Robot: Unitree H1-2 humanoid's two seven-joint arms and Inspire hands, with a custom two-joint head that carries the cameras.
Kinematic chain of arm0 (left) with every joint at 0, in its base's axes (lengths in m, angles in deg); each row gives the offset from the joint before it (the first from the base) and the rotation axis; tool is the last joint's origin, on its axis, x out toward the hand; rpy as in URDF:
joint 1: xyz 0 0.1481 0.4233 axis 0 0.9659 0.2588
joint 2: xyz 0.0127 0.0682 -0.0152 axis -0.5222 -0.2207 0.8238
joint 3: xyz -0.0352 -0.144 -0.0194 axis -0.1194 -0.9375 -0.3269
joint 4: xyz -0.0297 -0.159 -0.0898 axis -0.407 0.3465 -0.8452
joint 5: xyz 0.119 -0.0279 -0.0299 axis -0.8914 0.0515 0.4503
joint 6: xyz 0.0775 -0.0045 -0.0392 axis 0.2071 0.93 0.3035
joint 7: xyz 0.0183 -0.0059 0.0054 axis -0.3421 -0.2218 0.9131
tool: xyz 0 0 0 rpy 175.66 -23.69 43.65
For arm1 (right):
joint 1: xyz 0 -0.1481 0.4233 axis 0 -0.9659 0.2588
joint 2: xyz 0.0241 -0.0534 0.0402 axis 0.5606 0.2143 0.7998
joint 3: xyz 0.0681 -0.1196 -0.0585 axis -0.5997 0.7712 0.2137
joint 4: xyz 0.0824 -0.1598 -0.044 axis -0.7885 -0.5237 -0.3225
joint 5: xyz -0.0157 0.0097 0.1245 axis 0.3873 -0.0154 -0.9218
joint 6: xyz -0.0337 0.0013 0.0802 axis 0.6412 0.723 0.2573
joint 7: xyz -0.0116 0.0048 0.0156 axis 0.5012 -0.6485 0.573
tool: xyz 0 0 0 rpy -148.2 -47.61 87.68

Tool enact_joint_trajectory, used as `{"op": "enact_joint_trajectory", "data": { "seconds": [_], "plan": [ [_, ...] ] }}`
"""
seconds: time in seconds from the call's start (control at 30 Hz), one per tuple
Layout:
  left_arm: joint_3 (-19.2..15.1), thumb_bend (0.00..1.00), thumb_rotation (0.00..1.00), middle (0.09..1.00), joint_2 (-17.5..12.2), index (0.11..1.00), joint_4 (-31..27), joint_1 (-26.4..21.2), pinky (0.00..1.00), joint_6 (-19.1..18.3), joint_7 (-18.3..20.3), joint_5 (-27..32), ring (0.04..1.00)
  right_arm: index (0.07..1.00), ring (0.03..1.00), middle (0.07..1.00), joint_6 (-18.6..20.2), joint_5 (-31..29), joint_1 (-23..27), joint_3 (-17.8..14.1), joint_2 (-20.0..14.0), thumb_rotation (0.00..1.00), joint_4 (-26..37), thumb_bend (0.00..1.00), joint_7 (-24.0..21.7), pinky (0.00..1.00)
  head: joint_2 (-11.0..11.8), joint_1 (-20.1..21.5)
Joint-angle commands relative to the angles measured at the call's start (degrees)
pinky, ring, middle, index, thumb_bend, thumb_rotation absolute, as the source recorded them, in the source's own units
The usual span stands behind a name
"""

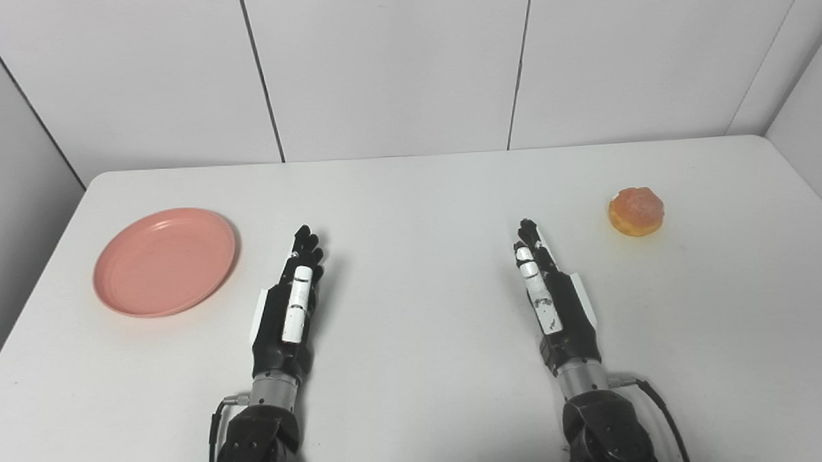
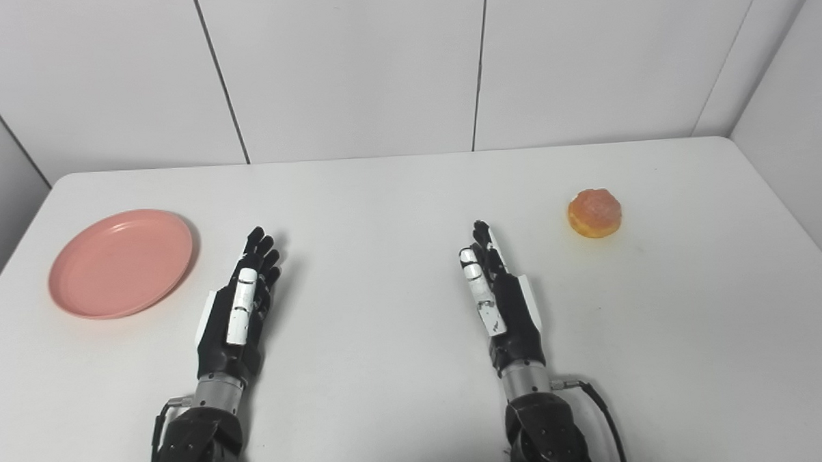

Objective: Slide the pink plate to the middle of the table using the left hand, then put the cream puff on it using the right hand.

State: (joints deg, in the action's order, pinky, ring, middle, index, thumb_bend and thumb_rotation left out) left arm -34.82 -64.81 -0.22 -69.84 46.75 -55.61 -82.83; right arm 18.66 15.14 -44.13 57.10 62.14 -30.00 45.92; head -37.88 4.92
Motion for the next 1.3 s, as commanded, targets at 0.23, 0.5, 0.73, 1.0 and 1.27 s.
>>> {"op": "enact_joint_trajectory", "data": {
  "seconds": [0.23,0.5,0.73,1.0,1.27],
  "plan": [
    [0.17,0.56,0.88,0.989,-0.13,0.955,-0.43,0.48,1.0,-1.02,0.27,0.16,0.989,0.966,0.972,0.979,-0.89,-0.62,0.61,0.14,0.55,0.89,-0.24,0.54,-0.62,0.99,-0.02,-0.12],
    [0.09,0.57,0.88,0.986,-0.23,0.955,0.19,0.33,1.0,-0.05,0.24,-0.03,0.983,0.967,0.975,0.984,-1.56,-0.21,0.67,0.32,0.31,0.9,-0.54,0.54,-0.65,0.99,-0.01,-0.11],
    [0.27,0.57,0.88,0.982,-0.39,0.951,0.08,0.33,1.0,-0.32,0.41,-0.23,0.984,0.966,0.977,0.984,-0.73,-0.37,0.59,0.29,0.36,0.9,-0.03,0.54,-0.71,0.99,-0.04,-0.14],
    [0.24,0.58,0.89,0.986,-0.26,0.954,0.18,0.45,1.0,0.12,0.21,-0.35,0.988,0.964,0.969,0.979,-1.38,-0.93,0.79,-0.01,0.62,0.88,-0.55,0.54,-0.63,0.98,-0.04,-0.14],
    [2.88,0.56,0.97,0.999,0.45,0.984,0.68,0.59,1.0,-0.96,0.64,-2.51,0.998,0.986,0.995,0.996,-0.22,-3.61,-0.32,-0.92,-2.19,0.89,0.18,0.58,-3.19,1.0,2.98,-13.31]
  ]
}}
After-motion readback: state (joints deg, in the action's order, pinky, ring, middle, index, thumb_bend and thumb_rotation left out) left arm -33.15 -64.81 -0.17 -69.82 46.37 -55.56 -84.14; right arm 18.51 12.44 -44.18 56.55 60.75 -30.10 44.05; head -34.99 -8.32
